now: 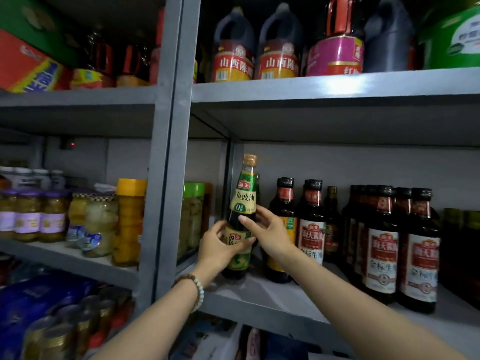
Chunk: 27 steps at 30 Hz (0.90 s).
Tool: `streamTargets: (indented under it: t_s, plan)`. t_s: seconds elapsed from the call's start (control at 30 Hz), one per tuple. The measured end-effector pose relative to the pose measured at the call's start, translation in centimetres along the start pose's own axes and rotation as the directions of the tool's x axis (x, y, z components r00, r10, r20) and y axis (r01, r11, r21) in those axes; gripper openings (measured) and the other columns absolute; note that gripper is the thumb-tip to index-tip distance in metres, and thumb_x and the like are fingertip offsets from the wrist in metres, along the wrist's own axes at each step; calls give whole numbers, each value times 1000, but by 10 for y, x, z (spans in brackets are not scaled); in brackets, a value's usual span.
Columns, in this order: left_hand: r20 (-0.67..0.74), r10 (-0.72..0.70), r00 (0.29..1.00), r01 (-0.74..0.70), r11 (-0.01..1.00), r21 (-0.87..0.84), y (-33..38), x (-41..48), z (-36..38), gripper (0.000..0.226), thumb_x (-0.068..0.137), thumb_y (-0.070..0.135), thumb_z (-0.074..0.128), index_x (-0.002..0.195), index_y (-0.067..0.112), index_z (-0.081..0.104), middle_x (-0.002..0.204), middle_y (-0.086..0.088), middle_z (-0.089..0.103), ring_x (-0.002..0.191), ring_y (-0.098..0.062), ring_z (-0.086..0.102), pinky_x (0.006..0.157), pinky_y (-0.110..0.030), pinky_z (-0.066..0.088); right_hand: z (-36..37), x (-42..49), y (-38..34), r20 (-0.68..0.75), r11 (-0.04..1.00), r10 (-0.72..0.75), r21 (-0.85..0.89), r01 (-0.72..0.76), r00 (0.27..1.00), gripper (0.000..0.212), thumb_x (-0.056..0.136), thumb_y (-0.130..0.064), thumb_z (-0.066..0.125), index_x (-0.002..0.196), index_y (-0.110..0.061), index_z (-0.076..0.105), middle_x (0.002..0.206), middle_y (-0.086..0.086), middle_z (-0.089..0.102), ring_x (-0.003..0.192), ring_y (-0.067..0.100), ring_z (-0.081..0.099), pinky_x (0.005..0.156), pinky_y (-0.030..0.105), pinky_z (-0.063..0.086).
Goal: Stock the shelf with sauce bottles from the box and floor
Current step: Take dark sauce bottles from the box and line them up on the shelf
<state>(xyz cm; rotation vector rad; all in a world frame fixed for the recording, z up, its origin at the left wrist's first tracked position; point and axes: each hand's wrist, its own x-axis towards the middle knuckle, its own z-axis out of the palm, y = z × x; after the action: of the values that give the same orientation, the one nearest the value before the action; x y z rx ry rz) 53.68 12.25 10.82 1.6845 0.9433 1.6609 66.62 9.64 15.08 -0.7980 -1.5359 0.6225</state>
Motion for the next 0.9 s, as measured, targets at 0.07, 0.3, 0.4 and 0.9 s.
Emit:
streamTargets:
  t_s: [0.07, 0.3, 0.4, 0.9]
  plan:
    - [8, -15, 1000, 15, 1000, -19, -10, 5, -4, 48, 57, 28, 88, 96, 20, 61, 94, 7, 71, 86, -1, 66, 70, -18, 53, 6, 6, 8, 9, 1000, 19, -18, -19, 1000, 37, 84, -16, 69, 120, -17, 59, 111, -4, 67, 104, 6, 63, 77, 13, 52]
    - [56, -59, 997, 62, 996, -59, -31, 16, -11, 44, 58, 27, 88, 91, 27, 59, 88, 15, 67, 77, 10, 63, 58, -8, 48, 15, 19, 31, -16, 990, 120, -71, -121, 993, 50, 82, -24, 71, 128, -13, 54, 125, 2, 61, 118, 16, 55, 99, 34, 48]
    - [65, -77, 995, 81, 995, -55, -38, 22, -12, 48, 58, 29, 87, 95, 28, 57, 88, 17, 66, 76, 11, 62, 55, -7, 46, 17, 25, 36, -2, 989, 130, -65, -130, 991, 42, 83, -23, 70, 122, -19, 55, 116, -4, 64, 114, 13, 58, 88, 24, 52]
    - [211, -82, 974, 105, 989, -100, -73, 55, -1, 51, 69, 17, 81, 105, 32, 48, 98, 18, 58, 90, 4, 55, 72, -14, 45, 17, 63, 49, -80, 943, 217, -241, -230, 973, 55, 74, -21, 79, 122, -15, 53, 113, 4, 62, 91, 12, 61, 67, 17, 51]
